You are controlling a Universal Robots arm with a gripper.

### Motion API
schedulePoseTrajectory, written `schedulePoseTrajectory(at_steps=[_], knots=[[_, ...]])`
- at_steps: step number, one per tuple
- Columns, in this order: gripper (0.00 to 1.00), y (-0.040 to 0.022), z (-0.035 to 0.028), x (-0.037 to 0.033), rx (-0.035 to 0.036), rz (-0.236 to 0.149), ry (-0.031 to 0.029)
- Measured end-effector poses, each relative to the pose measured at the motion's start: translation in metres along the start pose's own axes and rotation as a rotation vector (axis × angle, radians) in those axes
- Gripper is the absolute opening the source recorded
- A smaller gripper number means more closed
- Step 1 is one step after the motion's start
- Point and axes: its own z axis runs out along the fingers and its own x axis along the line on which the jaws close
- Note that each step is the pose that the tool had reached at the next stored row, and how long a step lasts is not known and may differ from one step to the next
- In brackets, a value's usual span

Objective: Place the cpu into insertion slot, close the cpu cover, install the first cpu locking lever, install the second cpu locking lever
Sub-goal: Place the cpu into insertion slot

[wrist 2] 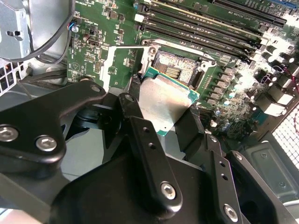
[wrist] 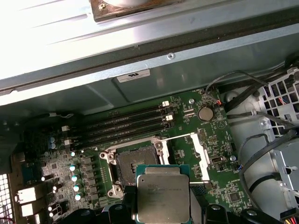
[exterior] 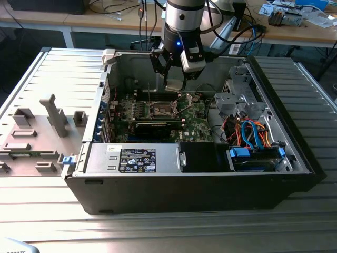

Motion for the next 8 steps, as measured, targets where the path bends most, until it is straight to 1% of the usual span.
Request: schedulePoseTrajectory(at_steps=[8], knots=[[0.54,0.0,0.0,0.0,0.0,0.003,-0.0003]])
